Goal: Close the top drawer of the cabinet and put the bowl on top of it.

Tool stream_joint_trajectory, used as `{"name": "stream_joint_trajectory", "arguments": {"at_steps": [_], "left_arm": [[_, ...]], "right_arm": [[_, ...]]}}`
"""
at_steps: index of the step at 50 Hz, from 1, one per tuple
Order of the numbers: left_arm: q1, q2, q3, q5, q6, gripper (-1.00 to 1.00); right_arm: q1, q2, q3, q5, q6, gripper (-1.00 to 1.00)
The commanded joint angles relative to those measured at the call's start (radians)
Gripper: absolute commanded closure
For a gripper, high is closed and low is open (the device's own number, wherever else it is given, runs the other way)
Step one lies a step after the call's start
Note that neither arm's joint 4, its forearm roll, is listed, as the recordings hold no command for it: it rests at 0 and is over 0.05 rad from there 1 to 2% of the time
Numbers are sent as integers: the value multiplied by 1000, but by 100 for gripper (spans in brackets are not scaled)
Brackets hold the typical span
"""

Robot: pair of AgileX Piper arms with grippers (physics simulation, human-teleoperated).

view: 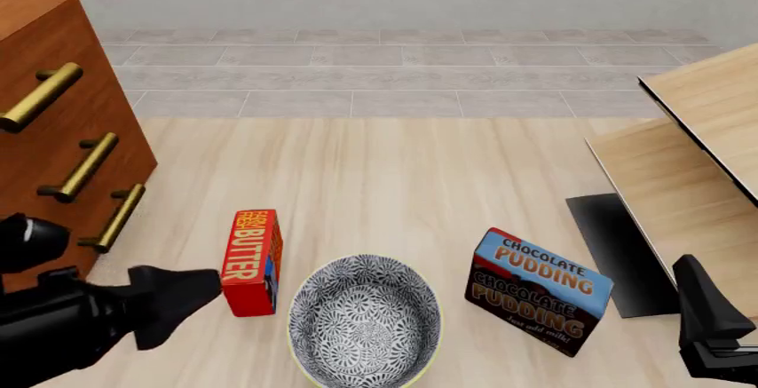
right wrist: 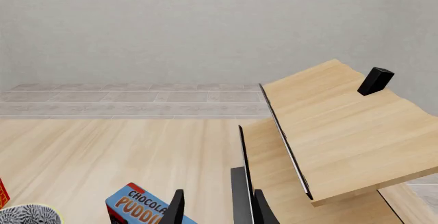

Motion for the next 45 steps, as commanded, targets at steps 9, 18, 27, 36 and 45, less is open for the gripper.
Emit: {"name": "stream_joint_trajectory", "arguments": {"at_steps": [9,18,27,36,45], "left_arm": [[2,88,61,-132,-21,-100],[-15,156,94,-216,-50,-100],[-31,220,110,-291,-77,-100],[-47,268,143,-353,-103,-100],[-42,303,165,-403,-108,-100]], "right_arm": [[0,0,1,-1,0,-100],[0,0,1,-1,0,-100],[0,0,1,-1,0,-100],[0,0,1,-1,0,-100],[0,-1,1,-1,0,-100]]}}
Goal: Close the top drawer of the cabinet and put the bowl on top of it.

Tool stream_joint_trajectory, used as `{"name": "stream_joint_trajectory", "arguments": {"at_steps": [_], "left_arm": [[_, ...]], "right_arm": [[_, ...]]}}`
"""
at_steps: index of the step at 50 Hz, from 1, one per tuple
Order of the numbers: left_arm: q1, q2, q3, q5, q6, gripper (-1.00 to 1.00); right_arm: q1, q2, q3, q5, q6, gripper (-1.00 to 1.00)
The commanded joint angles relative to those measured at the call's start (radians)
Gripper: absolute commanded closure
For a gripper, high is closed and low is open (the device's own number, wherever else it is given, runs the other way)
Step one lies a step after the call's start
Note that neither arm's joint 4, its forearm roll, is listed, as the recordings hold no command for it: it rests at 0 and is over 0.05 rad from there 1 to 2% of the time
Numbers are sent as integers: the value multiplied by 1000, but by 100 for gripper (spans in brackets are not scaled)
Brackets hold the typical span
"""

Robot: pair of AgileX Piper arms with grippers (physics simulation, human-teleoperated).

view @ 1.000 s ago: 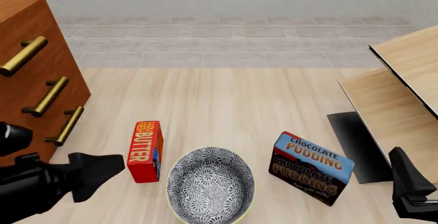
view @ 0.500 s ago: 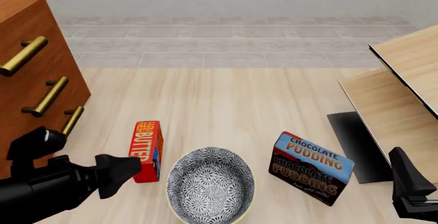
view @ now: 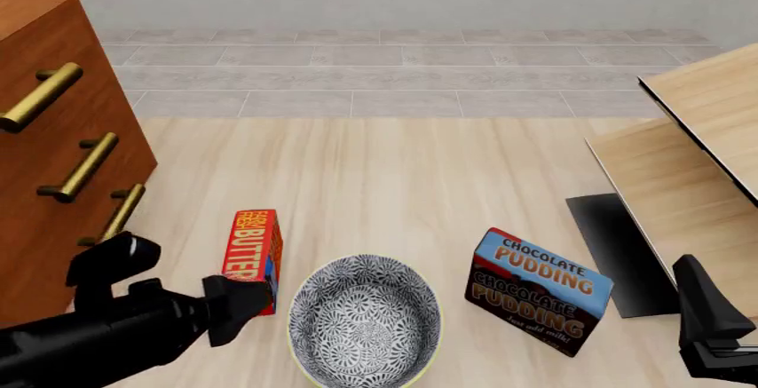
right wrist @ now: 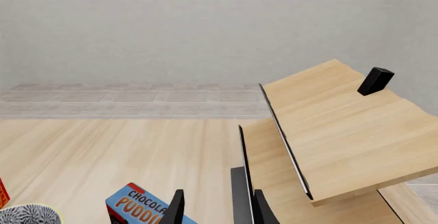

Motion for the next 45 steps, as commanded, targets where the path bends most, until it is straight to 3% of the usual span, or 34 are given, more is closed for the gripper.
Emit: {"name": "stream_joint_trajectory", "arguments": {"at_steps": [1,45], "left_arm": [[-5,53,31,-71,-17,-100],[-62,263,91,-298,-82,-100]], "right_arm": [[0,0,1,-1,0,-100],[0,-1,1,-1,0,-100]]}}
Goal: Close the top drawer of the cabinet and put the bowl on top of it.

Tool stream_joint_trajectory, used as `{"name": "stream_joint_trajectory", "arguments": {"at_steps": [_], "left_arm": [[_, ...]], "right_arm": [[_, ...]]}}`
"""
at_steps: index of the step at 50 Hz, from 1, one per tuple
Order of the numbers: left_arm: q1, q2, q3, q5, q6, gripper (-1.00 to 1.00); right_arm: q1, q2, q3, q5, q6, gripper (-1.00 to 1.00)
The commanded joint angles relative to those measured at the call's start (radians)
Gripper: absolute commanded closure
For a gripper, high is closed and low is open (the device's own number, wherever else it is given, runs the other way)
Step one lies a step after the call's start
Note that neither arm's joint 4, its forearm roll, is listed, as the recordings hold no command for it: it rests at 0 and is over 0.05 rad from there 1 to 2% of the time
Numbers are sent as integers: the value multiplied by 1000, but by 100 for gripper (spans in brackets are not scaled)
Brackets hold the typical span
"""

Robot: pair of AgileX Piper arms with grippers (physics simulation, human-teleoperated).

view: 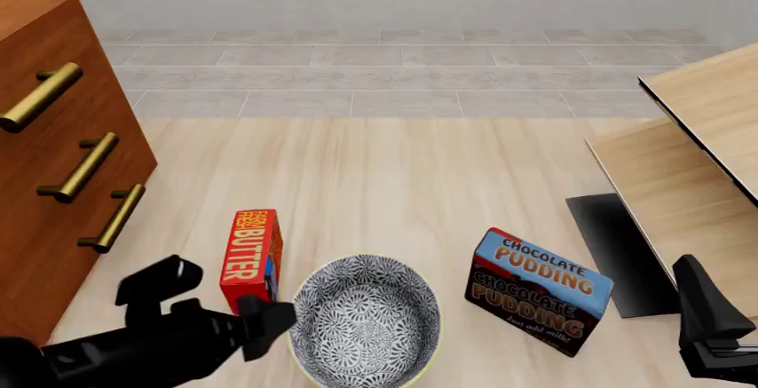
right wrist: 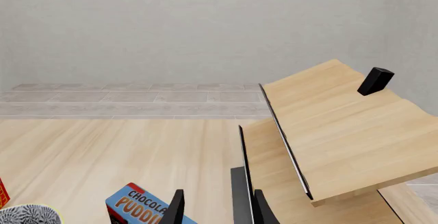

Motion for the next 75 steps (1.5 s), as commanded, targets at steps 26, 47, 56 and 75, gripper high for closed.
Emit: {"name": "stream_joint_trajectory", "arguments": {"at_steps": [26,47,56,75], "left_arm": [[-40,176,19,-176,-34,-100],[-60,273,24,-268,-57,-100],[-70,304,23,-293,-66,-100],[-89,387,26,-370,-85,-100]], "right_arm": [[0,0,1,-1,0,-100],[0,0,1,-1,0,-100],[0,0,1,-1,0,-100],[0,0,1,-1,0,-100]]}}
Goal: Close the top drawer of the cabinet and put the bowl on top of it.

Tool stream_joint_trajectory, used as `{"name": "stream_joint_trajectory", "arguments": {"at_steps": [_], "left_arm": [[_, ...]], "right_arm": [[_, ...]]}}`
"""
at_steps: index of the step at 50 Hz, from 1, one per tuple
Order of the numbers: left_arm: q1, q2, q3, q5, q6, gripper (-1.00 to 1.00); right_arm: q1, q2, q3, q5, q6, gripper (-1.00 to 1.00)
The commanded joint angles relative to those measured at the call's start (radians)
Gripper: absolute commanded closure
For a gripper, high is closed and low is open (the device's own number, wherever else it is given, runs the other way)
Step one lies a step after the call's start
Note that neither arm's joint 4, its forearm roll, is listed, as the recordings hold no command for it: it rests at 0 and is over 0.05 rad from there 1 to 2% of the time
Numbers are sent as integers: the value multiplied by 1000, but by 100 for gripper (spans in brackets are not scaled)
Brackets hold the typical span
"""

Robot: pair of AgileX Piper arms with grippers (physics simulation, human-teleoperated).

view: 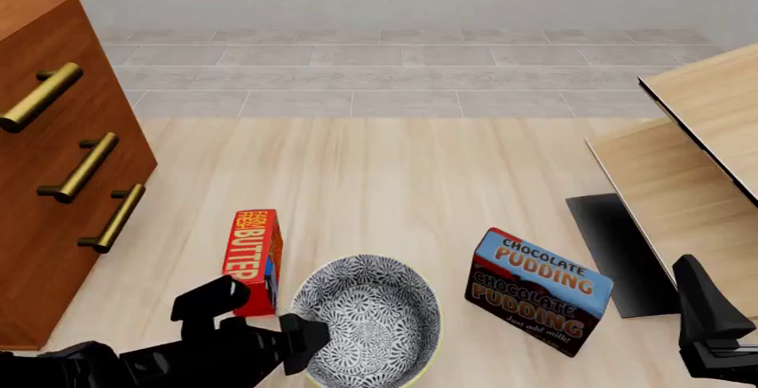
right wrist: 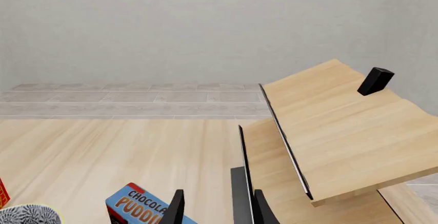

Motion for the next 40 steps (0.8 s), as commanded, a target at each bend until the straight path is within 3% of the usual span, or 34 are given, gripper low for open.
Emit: {"name": "stream_joint_trajectory", "arguments": {"at_steps": [1,6,7,22,40], "left_arm": [[-9,45,2,-41,-10,-100],[-9,46,6,-45,-8,-100],[-10,48,7,-48,-10,100],[-17,-31,13,4,-16,100],[-63,-228,-59,171,-53,100]], "right_arm": [[0,0,1,-1,0,-100],[0,0,1,-1,0,-100],[0,0,1,-1,0,-100],[0,0,1,-1,0,-100],[0,0,1,-1,0,-100]]}}
